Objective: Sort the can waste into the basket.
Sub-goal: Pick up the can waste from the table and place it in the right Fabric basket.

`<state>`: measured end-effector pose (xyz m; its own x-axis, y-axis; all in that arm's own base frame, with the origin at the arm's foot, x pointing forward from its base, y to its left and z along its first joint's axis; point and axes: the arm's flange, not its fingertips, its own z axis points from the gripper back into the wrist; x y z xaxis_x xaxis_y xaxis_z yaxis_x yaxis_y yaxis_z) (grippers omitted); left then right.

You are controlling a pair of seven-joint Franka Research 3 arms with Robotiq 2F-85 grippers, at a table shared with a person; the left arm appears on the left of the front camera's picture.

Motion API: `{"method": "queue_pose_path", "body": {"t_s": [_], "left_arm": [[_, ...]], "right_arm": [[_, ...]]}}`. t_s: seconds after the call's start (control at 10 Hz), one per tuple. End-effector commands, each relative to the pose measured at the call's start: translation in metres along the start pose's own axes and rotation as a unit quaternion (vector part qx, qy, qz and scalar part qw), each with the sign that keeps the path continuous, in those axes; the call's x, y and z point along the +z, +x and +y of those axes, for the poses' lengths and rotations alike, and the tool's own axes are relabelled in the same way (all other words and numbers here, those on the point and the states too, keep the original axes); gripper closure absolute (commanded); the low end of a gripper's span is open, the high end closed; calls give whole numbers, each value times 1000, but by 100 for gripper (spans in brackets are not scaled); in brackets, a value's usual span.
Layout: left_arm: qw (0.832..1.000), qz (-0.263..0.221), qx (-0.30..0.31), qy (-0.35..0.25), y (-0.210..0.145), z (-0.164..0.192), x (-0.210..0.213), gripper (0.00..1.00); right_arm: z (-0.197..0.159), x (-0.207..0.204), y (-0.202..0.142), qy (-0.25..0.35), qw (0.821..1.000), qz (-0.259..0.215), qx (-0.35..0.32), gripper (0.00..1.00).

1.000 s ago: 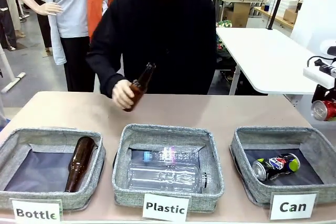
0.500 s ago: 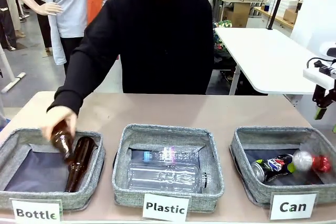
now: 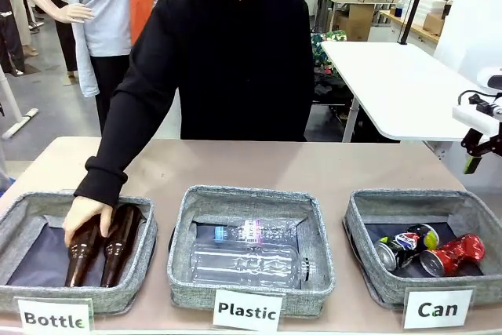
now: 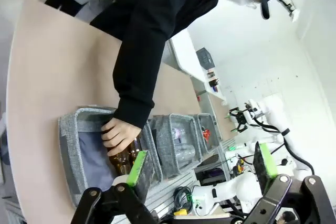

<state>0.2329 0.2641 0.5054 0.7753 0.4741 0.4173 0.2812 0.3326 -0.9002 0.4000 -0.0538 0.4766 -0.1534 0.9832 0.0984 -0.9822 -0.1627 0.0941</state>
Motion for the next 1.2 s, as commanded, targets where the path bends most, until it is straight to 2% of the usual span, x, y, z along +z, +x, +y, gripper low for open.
{"method": "queue_pose_path", "body": {"t_s": [0.0, 0.3, 0.4, 0.5, 0.6, 0.7, 0.8, 0.9, 1.0, 1.1], "left_arm": [[1000, 1, -6, -11, 6, 6, -2, 0], [1000, 13, 0, 5, 1, 6, -13, 0], [1000, 21, 2, 5, -1, 6, -20, 0], [999, 41, 4, 4, -5, 5, -32, 0], [997, 72, 2, 3, -12, 5, -52, 0], [995, 98, 6, 4, -18, 6, -77, 0], [992, 128, 9, -5, -26, 3, -104, 0], [987, 157, 11, -13, -33, 1, -127, 0], [984, 175, 7, -8, -39, 2, -144, 0], [984, 178, 9, -3, -42, 6, -153, 0]], "right_arm": [[-4, 4, -8, 6, 1000, -26, 14, 0], [-3, 5, -11, 12, 999, -34, 12, 0], [-4, 5, -10, 21, 999, -44, -13, 0], [-6, 13, -5, 66, 984, -104, -127, 0], [-11, 22, 4, 129, 926, -173, -309, 0], [-17, 36, 15, 198, 801, -311, -471, 0], [-24, 51, 16, 270, 645, -456, -550, 0], [-31, 59, 8, 294, 503, -542, -606, 0], [-37, 61, -6, 295, 382, -600, -638, 0], [-40, 58, -22, 280, 236, -656, -660, 0]]}}
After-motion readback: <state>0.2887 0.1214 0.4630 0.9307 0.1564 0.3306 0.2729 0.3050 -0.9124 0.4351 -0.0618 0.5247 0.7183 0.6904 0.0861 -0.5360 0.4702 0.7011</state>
